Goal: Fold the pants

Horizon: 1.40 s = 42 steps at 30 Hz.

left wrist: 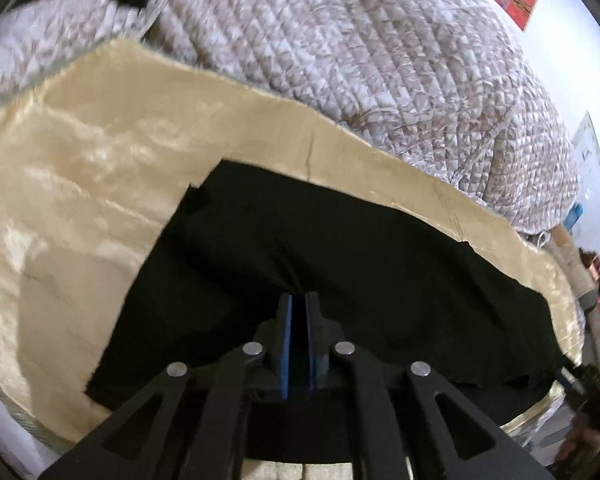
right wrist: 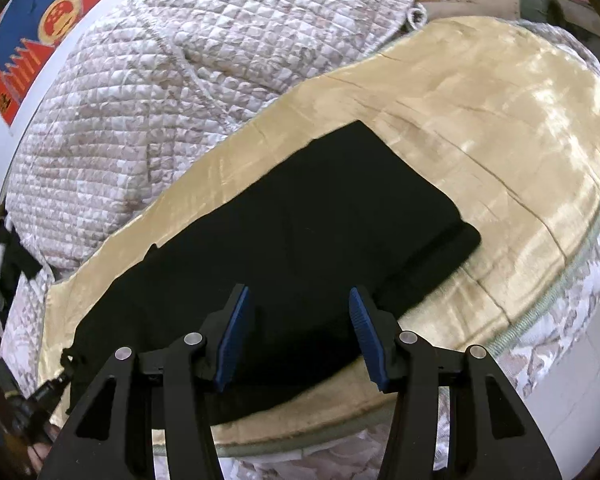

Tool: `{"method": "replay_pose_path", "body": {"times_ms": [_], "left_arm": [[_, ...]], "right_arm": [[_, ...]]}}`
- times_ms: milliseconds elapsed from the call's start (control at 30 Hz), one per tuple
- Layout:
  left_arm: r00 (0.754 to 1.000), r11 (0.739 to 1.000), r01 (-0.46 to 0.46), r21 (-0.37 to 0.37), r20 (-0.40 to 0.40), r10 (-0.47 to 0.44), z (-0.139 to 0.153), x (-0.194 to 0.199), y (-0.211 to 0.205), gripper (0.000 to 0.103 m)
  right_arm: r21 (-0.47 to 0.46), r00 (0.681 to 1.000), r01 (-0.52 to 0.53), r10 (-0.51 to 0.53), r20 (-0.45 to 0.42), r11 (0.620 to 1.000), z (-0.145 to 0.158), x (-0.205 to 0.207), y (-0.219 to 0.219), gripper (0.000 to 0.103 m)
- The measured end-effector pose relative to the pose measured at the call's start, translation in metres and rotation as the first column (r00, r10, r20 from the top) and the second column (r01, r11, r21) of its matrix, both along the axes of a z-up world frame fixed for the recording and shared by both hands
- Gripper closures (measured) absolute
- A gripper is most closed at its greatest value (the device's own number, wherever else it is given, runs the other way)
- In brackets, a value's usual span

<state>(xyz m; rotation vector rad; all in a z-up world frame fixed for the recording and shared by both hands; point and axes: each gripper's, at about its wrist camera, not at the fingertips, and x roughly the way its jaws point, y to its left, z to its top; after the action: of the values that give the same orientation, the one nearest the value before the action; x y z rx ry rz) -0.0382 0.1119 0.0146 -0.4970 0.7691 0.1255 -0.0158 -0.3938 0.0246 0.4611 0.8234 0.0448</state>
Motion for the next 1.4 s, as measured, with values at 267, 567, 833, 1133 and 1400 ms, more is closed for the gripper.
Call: {"method": "replay_pose_path", "body": {"times_ms": [267, 567, 833, 1133, 1400], "left_arm": [[1.0, 0.994, -0.025, -0.11, 0.012, 0.027, -0.005, -0.004, 0.009, 0.066], [0.999, 0.997, -0.039, -0.065, 0.024, 0.04, -0.007, -0.001, 0.006, 0.049], [0.995, 0.994, -0.088, -0.072, 0.042, 0.091, -0.009, 0.005, 0.022, 0.056], [0.995, 0.991, -0.089, -0.098, 0.038, 0.093, -0.014, -0.018, 0.022, 0.055], [0.993, 0.992, -0.111, -0.066, 0.028, 0.113, -0.013, 0.001, 0.025, 0.079]], "right_arm": [[0.12, 0.998, 0.059, -0.059, 0.002, 0.991, -0.007, -0.004, -0.02, 0.051], [0.142, 0.993, 0.115, -0.117, 0.006, 0.983, -0.007, 0.004, -0.028, 0.05], [0.202, 0.985, 0.148, -0.162, 0.057, 0.968, -0.003, 0.005, -0.038, 0.05], [0.144, 0.979, 0.195, -0.201, 0.025, 0.97, 0.001, -0.004, -0.036, 0.049], [0.176, 0.975, 0.214, -0.222, 0.029, 0.961, 0.002, 0.014, -0.044, 0.047]]}}
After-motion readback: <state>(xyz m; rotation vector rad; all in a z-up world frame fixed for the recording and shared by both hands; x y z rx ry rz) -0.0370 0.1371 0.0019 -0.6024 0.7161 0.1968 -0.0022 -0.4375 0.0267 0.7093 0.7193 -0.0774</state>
